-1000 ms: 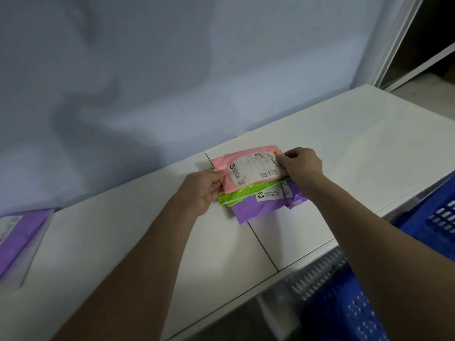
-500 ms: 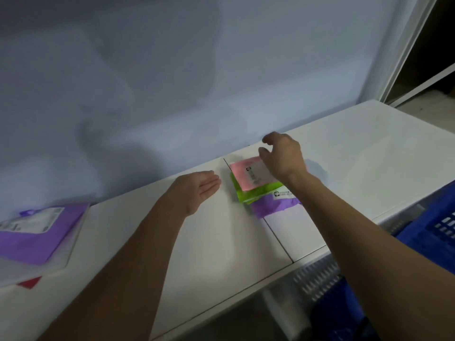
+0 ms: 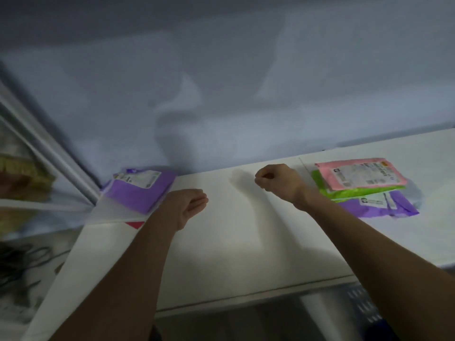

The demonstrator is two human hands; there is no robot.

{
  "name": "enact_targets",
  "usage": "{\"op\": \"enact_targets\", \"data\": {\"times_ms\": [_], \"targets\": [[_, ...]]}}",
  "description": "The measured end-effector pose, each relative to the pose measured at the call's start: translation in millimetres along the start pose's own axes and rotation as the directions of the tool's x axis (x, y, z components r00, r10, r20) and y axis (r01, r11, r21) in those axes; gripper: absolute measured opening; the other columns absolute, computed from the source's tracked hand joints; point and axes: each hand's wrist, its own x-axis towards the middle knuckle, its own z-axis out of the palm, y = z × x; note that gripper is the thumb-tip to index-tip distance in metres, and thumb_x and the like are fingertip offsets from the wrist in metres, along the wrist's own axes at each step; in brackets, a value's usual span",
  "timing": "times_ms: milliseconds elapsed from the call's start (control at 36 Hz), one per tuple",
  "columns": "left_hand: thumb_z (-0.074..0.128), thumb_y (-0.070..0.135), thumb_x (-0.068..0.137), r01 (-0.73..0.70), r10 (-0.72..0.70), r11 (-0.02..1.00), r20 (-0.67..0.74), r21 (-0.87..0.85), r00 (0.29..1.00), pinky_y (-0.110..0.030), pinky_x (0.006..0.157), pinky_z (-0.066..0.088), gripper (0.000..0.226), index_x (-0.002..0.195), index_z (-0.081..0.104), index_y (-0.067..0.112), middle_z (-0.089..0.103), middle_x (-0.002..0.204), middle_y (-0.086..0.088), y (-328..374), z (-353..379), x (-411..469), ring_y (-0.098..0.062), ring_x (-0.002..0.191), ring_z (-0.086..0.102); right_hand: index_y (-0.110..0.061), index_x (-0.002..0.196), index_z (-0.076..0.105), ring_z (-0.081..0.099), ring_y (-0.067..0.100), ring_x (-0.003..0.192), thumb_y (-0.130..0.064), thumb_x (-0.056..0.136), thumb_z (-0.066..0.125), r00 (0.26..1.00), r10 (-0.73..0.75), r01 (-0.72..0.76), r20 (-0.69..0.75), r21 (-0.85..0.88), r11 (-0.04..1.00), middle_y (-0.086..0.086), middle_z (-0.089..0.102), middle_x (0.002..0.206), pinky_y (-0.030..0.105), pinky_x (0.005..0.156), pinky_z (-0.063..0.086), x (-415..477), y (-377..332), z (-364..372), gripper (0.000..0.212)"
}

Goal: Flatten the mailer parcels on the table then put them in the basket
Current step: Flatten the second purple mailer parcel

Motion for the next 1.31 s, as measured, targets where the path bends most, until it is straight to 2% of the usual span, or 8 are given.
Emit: {"op": "enact_targets", "data": {"times_ms": [278, 389, 583, 722, 833, 1056, 1111, 1306], "targets": [[0.056, 0.000, 0.092, 0.008, -0.038, 0.987, -0.187, -0.158, 0.982, -0.024, 0.053, 0.056, 0.013, 0.079, 0.056, 0.000, 0.058, 0.080, -0.015, -8, -89, 10, -0.020, 0.073, 0.058, -0.011, 0.086, 0.071, 0.068, 0.020, 0.080, -0.023, 0.084, 0.066, 0.991, 0.046, -0.063, 0.127, 0.136, 0.989, 0.009, 0.073, 0.089, 0.038, 0.091, 0.055, 20, -27, 68, 0.013], [0.056, 0.000, 0.092, -0.007, -0.039, 0.984, -0.249, -0.180, 0.968, -0.024, 0.049, 0.055, 0.016, 0.076, 0.055, 0.001, 0.057, 0.073, -0.013, -2, -108, 13, -0.020, 0.068, 0.056, -0.008, 0.086, 0.072, 0.070, 0.026, 0.092, -0.021, 0.084, 0.069, 0.983, 0.068, -0.104, 0.172, 0.212, 0.972, 0.011, 0.072, 0.090, 0.040, 0.091, 0.055, 28, -37, 102, 0.014], [0.056, 0.003, 0.093, -0.015, -0.078, 0.965, -0.340, -0.262, 0.937, -0.024, 0.044, 0.053, 0.018, 0.075, 0.052, 0.003, 0.055, 0.063, -0.013, 5, -141, 30, -0.019, 0.064, 0.052, -0.004, 0.087, 0.073, 0.065, 0.017, 0.076, -0.015, 0.084, 0.067, 0.960, 0.075, -0.137, 0.268, 0.220, 0.966, 0.008, 0.069, 0.080, 0.038, 0.089, 0.056, 32, -54, 166, 0.013], [0.052, 0.004, 0.095, 0.004, -0.104, 0.957, -0.329, -0.291, 0.939, -0.027, 0.061, 0.052, 0.019, 0.076, 0.050, 0.002, 0.052, 0.076, -0.013, 2, -144, 49, -0.018, 0.067, 0.051, -0.016, 0.071, 0.070, 0.063, 0.013, 0.068, -0.018, 0.081, 0.065, 0.951, 0.050, -0.116, 0.305, 0.203, 0.972, 0.000, 0.066, 0.070, 0.039, 0.089, 0.056, 36, -56, 186, 0.012], [0.052, 0.003, 0.095, 0.001, -0.101, 0.945, -0.288, -0.327, 0.952, -0.030, 0.075, 0.054, 0.014, 0.081, 0.051, 0.002, 0.055, 0.081, -0.013, 2, -142, 63, -0.019, 0.072, 0.054, -0.012, 0.081, 0.073, 0.064, 0.014, 0.071, -0.019, 0.081, 0.065, 0.950, 0.052, -0.124, 0.307, 0.221, 0.967, 0.002, 0.068, 0.074, 0.039, 0.089, 0.057, 39, -53, 190, 0.011], [0.054, -0.002, 0.092, -0.016, -0.103, 0.920, -0.278, -0.392, 0.955, -0.028, 0.065, 0.059, 0.009, 0.084, 0.054, 0.002, 0.065, 0.064, -0.012, -5, -143, 87, -0.018, 0.071, 0.058, -0.020, 0.061, 0.062, 0.057, 0.011, 0.061, -0.021, 0.081, 0.062, 0.959, 0.073, -0.127, 0.273, 0.184, 0.975, -0.006, 0.060, 0.060, 0.027, 0.068, 0.051, 41, -43, 182, 0.020], [0.054, -0.003, 0.092, -0.005, -0.106, 0.929, -0.278, -0.371, 0.955, -0.031, 0.079, 0.054, 0.010, 0.083, 0.054, 0.001, 0.062, 0.076, -0.014, -8, -142, 92, -0.018, 0.071, 0.059, -0.020, 0.063, 0.065, 0.059, 0.012, 0.063, -0.022, 0.080, 0.062, 0.962, 0.078, -0.134, 0.262, 0.201, 0.970, -0.006, 0.061, 0.061, 0.029, 0.074, 0.053, 41, -40, 179, 0.017], [0.051, -0.006, 0.093, 0.039, -0.135, 0.937, -0.257, -0.347, 0.957, -0.030, 0.081, 0.051, 0.009, 0.084, 0.053, -0.002, 0.059, 0.081, -0.015, -10, -141, 94, -0.018, 0.071, 0.060, -0.011, 0.076, 0.071, 0.061, 0.012, 0.067, -0.021, 0.080, 0.061, 0.964, 0.080, -0.135, 0.254, 0.207, 0.969, -0.002, 0.066, 0.068, 0.038, 0.086, 0.056, 34, -40, 169, 0.014]]}}
